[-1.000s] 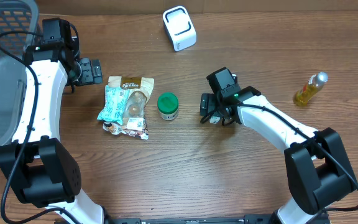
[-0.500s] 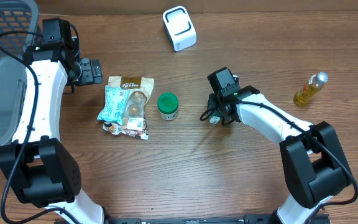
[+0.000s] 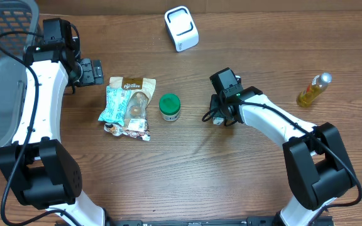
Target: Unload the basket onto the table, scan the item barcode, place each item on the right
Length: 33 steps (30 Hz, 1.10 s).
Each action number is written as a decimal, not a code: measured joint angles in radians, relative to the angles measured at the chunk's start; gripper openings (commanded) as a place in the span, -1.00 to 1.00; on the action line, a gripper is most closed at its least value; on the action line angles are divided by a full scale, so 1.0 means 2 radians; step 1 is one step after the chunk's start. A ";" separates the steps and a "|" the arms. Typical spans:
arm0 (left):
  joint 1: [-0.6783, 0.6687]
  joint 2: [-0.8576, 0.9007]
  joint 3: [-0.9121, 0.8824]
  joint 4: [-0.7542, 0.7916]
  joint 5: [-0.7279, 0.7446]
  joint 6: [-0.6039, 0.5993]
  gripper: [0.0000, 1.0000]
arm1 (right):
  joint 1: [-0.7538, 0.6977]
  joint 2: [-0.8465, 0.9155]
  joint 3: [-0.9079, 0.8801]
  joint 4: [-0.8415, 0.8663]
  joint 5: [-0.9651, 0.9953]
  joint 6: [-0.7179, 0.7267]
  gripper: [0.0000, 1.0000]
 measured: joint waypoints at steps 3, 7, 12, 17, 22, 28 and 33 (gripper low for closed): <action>0.000 0.000 0.000 0.000 0.000 0.000 0.99 | 0.000 0.000 0.000 0.002 -0.001 0.004 0.24; 0.000 0.000 0.000 0.000 0.000 0.000 0.99 | 0.000 0.000 0.000 0.002 -0.001 0.001 0.37; 0.000 0.000 0.000 0.000 0.000 0.000 0.99 | 0.000 0.000 0.000 -0.001 -0.001 0.002 0.18; 0.000 0.000 0.000 0.000 0.000 0.000 0.99 | 0.000 0.000 0.000 -0.017 -0.006 0.002 0.01; 0.000 0.000 0.000 0.000 0.000 0.000 0.99 | 0.000 0.000 0.000 -0.030 -0.017 0.003 -0.60; 0.000 0.000 0.000 0.000 0.000 0.000 0.99 | 0.000 0.000 0.000 -0.029 -0.022 0.001 -0.16; 0.000 0.000 0.000 0.000 0.000 0.000 0.99 | 0.000 0.001 0.000 -0.021 -0.024 -0.005 -0.05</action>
